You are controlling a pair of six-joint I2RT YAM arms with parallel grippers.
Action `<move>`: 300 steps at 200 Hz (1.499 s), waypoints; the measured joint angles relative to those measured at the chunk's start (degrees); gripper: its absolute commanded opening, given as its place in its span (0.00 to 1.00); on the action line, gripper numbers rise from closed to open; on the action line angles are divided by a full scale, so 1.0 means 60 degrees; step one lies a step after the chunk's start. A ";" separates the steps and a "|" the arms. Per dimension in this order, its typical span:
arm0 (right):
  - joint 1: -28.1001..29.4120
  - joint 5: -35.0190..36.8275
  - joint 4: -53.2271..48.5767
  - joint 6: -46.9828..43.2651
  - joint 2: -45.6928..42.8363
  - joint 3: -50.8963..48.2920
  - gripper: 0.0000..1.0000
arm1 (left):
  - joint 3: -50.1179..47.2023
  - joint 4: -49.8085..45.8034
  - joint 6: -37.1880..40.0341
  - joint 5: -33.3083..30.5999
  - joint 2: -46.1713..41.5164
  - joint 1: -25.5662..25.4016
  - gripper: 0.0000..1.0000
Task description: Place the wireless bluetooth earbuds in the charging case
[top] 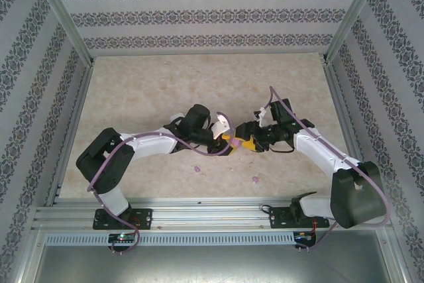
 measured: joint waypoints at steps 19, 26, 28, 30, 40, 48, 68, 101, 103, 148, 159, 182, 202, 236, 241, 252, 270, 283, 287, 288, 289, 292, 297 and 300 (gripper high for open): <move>0.0076 -0.0131 0.0106 0.0124 0.0000 0.0011 0.56 | -0.0171 0.0146 -0.0259 0.0073 -0.0255 0.0000 0.23; 0.0135 -0.0168 0.0113 0.0178 -0.0004 0.0025 0.56 | -0.0233 0.0237 -0.0346 0.0113 -0.0357 0.0000 0.23; 0.0138 -0.0175 0.0113 0.0197 -0.0004 0.0029 0.56 | -0.0248 0.0262 -0.0368 0.0124 -0.0386 0.0000 0.23; 0.0153 -0.0189 0.0117 0.0219 -0.0004 0.0033 0.56 | -0.0266 0.0284 -0.0393 0.0138 -0.0419 0.0000 0.23; 0.0262 -0.0237 0.0113 0.0244 -0.0004 0.0080 0.56 | -0.0321 0.0419 -0.0528 0.0186 -0.0532 0.0000 0.23; 0.0379 -0.0266 0.0109 0.0248 -0.0004 0.0131 0.53 | -0.0350 0.0495 -0.0597 0.0211 -0.0601 0.0000 0.23; 0.0568 -0.0335 0.0124 0.0328 -0.0007 0.0222 0.38 | -0.0404 0.0627 -0.0769 0.0280 -0.0761 0.0000 0.23; 0.0612 -0.0605 0.0117 0.0525 -0.0022 0.0280 0.21 | -0.0623 0.0729 -0.0958 0.0339 -0.1035 0.0004 0.25; 0.0612 -0.0627 0.0113 0.0554 -0.0029 0.0288 0.20 | -0.0634 0.0732 -0.0980 0.0342 -0.1049 0.0007 0.26; 0.0692 -0.0739 0.0565 0.1249 -0.0251 0.0295 0.17 | -0.1195 0.1333 -0.1231 0.0222 -0.1599 0.0095 0.63; 0.0688 -0.0758 0.0849 0.1559 -0.0310 0.0295 0.18 | -0.1632 0.1898 -0.1541 0.0321 -0.1847 0.0324 0.63; 0.0685 -0.0860 0.1461 0.2218 -0.0361 0.0310 0.18 | -0.2430 0.3391 -0.2484 0.0871 -0.2109 0.1264 0.63; 0.0674 -0.0987 0.1759 0.2747 -0.0364 0.0484 0.18 | -0.2794 0.4102 -0.2878 0.1056 -0.2368 0.1650 0.63; 0.0739 -0.1333 0.2339 0.3526 -0.0361 0.1020 0.18 | -0.3104 0.4546 -0.2827 0.1053 -0.3195 0.1749 0.64; 0.0769 -0.1381 0.2488 0.3665 -0.0361 0.1107 0.18 | -0.3104 0.4583 -0.2794 0.1053 -0.3271 0.1749 0.64; 0.0827 -0.1428 0.2747 0.3891 -0.0361 0.1180 0.18 | -0.3104 0.4677 -0.2783 0.1053 -0.3370 0.1749 0.63; 0.1013 -0.1501 0.3180 0.4320 -0.0342 0.1188 0.18 | -0.3104 0.4856 -0.2823 0.1056 -0.3384 0.1749 0.58; 0.1151 -0.1512 0.3417 0.4586 -0.0317 0.1188 0.18 | -0.3100 0.4994 -0.2863 0.1056 -0.3381 0.1749 0.55; 0.1191 -0.1515 0.3483 0.4637 -0.0306 0.1188 0.18 | -0.3093 0.5034 -0.2878 0.1056 -0.3381 0.1749 0.54; 0.1198 -0.1515 0.3490 0.4652 -0.0306 0.1188 0.18 | -0.3093 0.5045 -0.2878 0.1056 -0.3381 0.1745 0.54; 0.1209 -0.1519 0.3526 0.4692 -0.0306 0.1188 0.18 | -0.3093 0.5056 -0.2881 0.1053 -0.3381 0.1745 0.54; 0.1249 -0.1515 0.3563 0.4747 -0.0299 0.1188 0.18 | -0.3089 0.5074 -0.2907 0.1053 -0.3381 0.1734 0.53; 0.1286 -0.1515 0.3636 0.4798 -0.0291 0.1188 0.18 | -0.3078 0.5100 -0.2914 0.1053 -0.3381 0.1730 0.53; 0.1315 -0.1515 0.3683 0.4830 -0.0288 0.1188 0.18 | -0.3071 0.5111 -0.2932 0.1049 -0.3381 0.1727 0.53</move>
